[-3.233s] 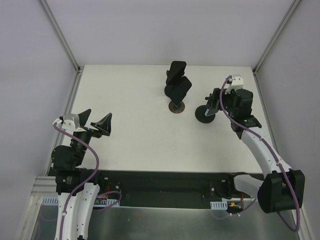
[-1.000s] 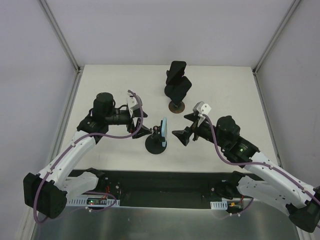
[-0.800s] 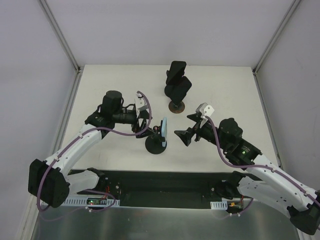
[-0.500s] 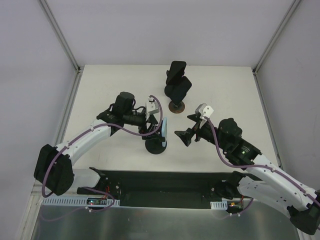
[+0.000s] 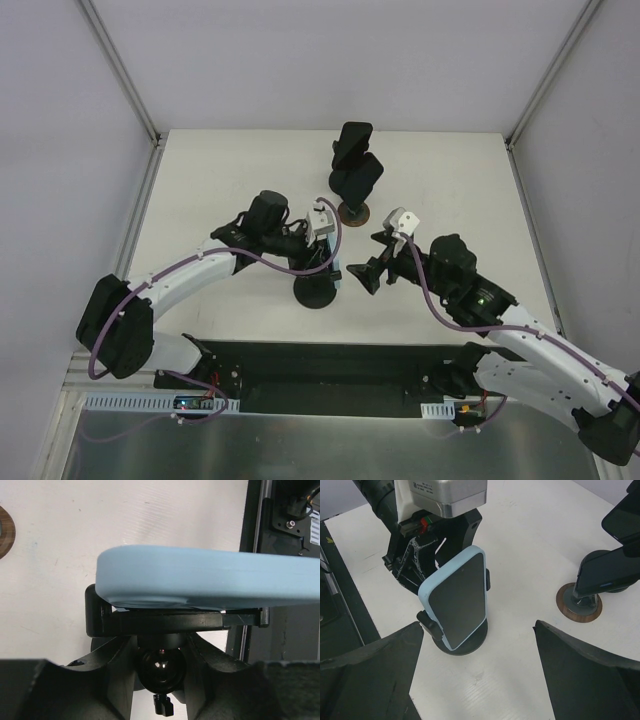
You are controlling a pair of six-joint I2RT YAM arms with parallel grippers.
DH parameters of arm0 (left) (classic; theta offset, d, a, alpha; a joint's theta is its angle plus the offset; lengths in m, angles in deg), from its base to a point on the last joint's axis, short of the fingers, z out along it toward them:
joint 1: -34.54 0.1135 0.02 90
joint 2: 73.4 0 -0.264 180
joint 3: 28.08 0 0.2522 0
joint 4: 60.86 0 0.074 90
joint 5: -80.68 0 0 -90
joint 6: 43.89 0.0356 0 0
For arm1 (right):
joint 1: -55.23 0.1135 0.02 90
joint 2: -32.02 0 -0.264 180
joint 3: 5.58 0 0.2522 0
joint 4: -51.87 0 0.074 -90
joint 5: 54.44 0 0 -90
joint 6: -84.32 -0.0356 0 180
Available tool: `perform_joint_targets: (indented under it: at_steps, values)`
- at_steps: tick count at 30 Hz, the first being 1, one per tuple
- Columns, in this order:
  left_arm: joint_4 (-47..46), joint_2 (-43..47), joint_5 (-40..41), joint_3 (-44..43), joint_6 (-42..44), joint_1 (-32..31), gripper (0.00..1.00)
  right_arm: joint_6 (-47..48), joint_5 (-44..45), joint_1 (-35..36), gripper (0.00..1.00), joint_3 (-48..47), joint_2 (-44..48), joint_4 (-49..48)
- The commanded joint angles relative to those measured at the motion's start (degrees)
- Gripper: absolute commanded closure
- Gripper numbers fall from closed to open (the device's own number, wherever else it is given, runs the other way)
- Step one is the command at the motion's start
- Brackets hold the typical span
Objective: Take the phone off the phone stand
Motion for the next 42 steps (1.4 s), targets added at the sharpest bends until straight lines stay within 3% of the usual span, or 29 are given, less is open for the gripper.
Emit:
perform_joint_targets:
  at_steps: [1, 5, 10, 14, 20, 29, 32, 33, 34, 36, 38, 40, 42]
  values:
    - [-5.5, 3.2, 8.2, 3.2, -7.1, -2.6, 0.8, -0.4, -1.4, 0.2, 0.04, -2.4, -1.1, -0.4]
    - [-15.6, 6.6, 15.7, 8.2, -15.6, -4.7, 0.83, -1.2, -2.1, 0.3, 0.04, -3.6, -3.3, -0.3]
    - [-16.3, 7.7, 28.5, 9.4, -17.8, -9.9, 0.89, -1.9, -1.9, 0.5, 0.04, -5.5, -5.4, 0.0]
    - [-16.3, 7.8, 33.1, 10.0, -19.8, -11.4, 0.9, -2.3, -0.3, 1.7, 0.04, -7.6, -7.5, 0.1]
    - [-16.3, 7.8, 35.0, 10.1, -21.3, -12.7, 0.88, -3.5, 9.5, 4.0, 0.04, -9.3, -10.6, 0.1]
    - [-16.5, 9.5, 35.0, 10.7, -21.2, -13.6, 0.84, -4.0, 15.5, 6.7, 0.37, -9.2, -14.6, -2.1]
    - [-18.0, 10.3, 35.1, 11.6, -21.3, -13.6, 0.82, -4.0, 15.9, 7.0, 0.6, -8.9, -14.7, -2.7]
    - [-18.8, 10.6, 35.2, 12.0, -21.4, -13.6, 0.8, -3.9, 16.0, 7.2, 0.74, -8.7, -14.5, -2.6]
    - [-19.8, 11.4, 35.4, 13.1, -21.5, -13.6, 0.72, -3.8, 16.1, 7.4, 0.79, -8.7, -14.3, -2.8]
    - [-23.3, 12.3, 35.5, 14.7, -21.7, -13.6, 0.66, -3.7, 16.3, 7.6, 0.93, -8.7, -14.1, -2.8]
    - [-25.7, 13.3, 35.9, 17.1, -21.7, -13.6, 0.6, -3.6, 16.6, 7.9, 0.99, -8.6, -14.0, -2.8]
    - [-29.6, 13.7, 36.4, 19.5, -21.7, -13.6, 0.5, -3.5, 16.8, 8.2, 0.99, -8.4, -13.9, -2.9]
    - [-33.9, 14.0, 37.5, 22.1, -21.8, -13.6, 0.47, -3.4, 16.8, 8.5, 0.99, -8.2, -13.8, -2.9]
